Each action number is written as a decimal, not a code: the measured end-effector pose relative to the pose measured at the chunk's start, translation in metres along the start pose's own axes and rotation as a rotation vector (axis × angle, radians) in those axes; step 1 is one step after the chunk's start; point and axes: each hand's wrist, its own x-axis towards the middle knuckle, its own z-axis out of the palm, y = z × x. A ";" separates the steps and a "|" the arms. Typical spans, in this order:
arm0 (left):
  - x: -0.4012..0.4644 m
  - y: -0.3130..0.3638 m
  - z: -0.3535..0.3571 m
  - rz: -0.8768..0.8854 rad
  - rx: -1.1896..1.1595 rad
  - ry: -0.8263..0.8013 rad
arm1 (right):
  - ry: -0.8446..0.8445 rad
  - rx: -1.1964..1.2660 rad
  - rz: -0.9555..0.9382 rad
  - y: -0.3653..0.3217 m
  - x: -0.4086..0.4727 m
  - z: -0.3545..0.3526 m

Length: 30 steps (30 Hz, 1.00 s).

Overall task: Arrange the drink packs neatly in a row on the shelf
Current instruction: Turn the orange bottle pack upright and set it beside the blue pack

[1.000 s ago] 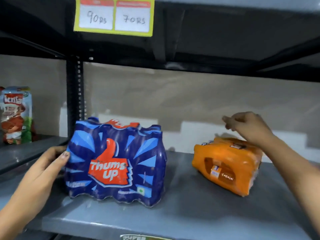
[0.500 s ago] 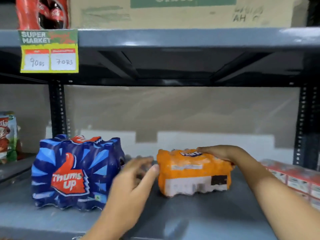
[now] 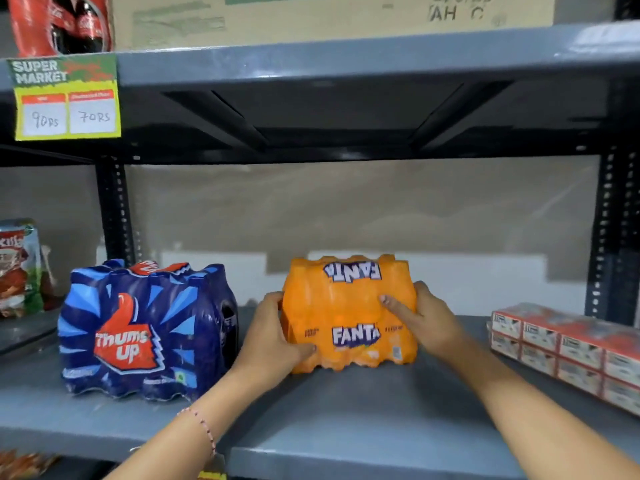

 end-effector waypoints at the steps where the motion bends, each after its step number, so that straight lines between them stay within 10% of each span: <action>1: -0.002 -0.005 -0.003 0.007 0.027 -0.004 | -0.024 0.004 -0.009 0.001 -0.002 0.002; 19: 0.028 0.002 0.005 -0.165 0.019 0.067 | -0.059 0.906 0.263 0.035 0.027 0.000; 25: 0.019 0.015 0.019 -0.149 -0.354 -0.297 | -0.041 0.967 0.313 0.029 0.022 -0.004; 30: 0.010 0.019 0.028 -0.034 -0.110 -0.271 | -0.208 0.997 0.295 0.016 0.010 -0.008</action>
